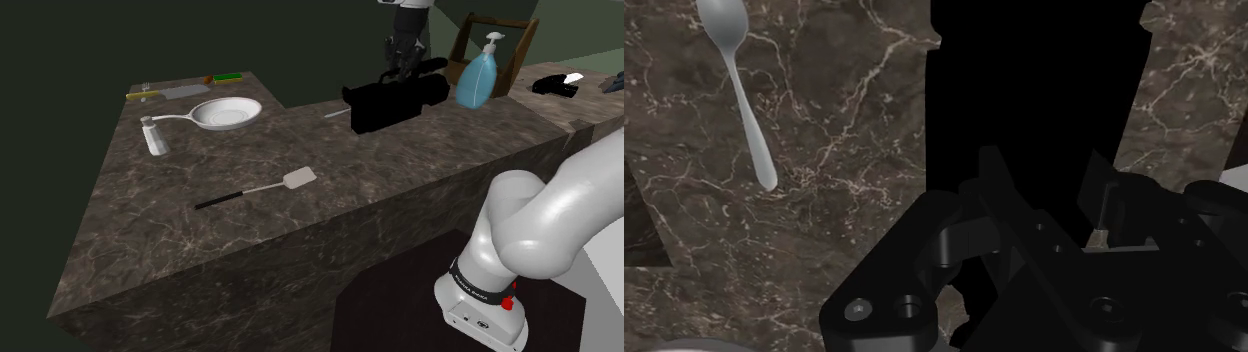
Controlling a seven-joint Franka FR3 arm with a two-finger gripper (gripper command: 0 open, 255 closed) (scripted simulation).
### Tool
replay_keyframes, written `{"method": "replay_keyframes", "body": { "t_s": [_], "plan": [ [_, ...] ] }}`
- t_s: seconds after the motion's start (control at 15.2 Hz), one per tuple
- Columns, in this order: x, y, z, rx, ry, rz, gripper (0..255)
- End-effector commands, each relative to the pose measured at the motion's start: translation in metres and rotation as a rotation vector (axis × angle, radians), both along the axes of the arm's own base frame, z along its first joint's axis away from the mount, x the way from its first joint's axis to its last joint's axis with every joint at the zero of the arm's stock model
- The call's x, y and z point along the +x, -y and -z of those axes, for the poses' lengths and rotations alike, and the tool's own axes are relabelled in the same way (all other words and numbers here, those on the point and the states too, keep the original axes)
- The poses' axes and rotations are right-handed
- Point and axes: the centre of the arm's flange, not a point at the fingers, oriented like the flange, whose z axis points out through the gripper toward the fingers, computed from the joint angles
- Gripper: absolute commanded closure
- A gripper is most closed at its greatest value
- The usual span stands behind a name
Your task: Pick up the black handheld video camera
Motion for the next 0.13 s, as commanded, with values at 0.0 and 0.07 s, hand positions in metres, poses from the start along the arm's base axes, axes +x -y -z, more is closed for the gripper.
{"method": "replay_keyframes", "body": {
  "t_s": [0.0, 0.07],
  "plan": [
    [-0.0005, 0.0002, -0.0076, 0.0, 0.003, 0.0, 255],
    [-0.0005, 0.0002, -0.0076, 0.0, 0.003, 0.0, 255]
  ]
}}
